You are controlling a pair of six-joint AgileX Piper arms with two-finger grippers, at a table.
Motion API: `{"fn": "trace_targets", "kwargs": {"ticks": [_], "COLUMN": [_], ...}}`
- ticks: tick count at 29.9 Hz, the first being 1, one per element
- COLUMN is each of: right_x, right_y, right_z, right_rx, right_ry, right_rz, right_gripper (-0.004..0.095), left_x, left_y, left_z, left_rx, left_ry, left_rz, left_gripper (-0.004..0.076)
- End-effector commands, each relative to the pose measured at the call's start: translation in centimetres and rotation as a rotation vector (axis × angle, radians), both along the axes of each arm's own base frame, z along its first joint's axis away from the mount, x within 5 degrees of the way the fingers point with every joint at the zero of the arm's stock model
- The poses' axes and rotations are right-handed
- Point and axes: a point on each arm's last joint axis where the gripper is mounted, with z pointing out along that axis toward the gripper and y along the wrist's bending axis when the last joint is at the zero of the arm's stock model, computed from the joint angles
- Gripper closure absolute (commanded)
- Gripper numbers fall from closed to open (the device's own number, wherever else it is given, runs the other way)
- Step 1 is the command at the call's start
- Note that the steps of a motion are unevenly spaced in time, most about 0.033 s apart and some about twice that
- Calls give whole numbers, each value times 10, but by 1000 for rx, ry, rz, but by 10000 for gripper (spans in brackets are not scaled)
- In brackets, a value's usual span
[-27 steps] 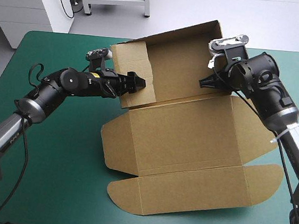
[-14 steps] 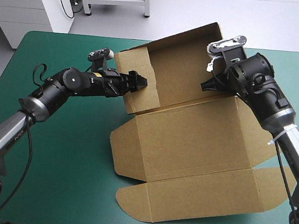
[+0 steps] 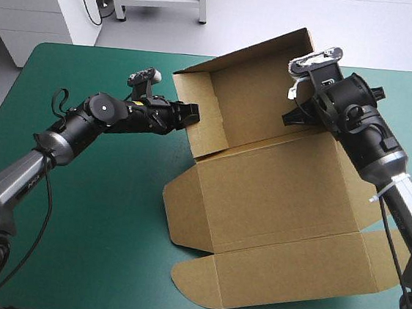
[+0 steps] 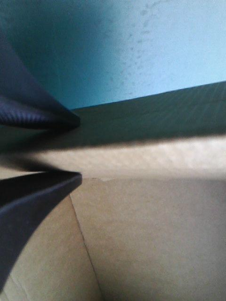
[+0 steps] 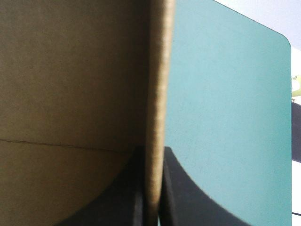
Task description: Fold the box
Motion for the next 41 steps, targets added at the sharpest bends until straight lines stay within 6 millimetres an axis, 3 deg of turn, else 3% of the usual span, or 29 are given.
{"fn": "trace_targets", "kwargs": {"ticks": [1,3,15,19,24,32,41], "right_x": [-11,-11,-13,-10,1,12,23], "right_y": [-2,-2,2,2,1,8,13], "right_z": [29,28,22,17,-3,-28,-71], "right_rx": [53,54,173,243,293,297,286], "right_ry": [-125,-122,-63,-19,107,225,354], "right_rz": [34,33,-14,-19,-56,-102,-143], "right_gripper": [922,922,922,922,922,922,922], "left_x": [-4,-3,-6,-7,-7,8,19], "left_y": [-5,-6,-6,-3,-1,-7,-27], "left_z": [20,17,20,32,54,43,17], "left_rx": [-79,-79,-80,38,328,505,556], "left_ry": [-21,-11,25,30,35,257,348], "left_rz": [-14,-17,-22,-45,-55,-153,-153], "left_gripper": [601,722,732,732,732,732,732]}}
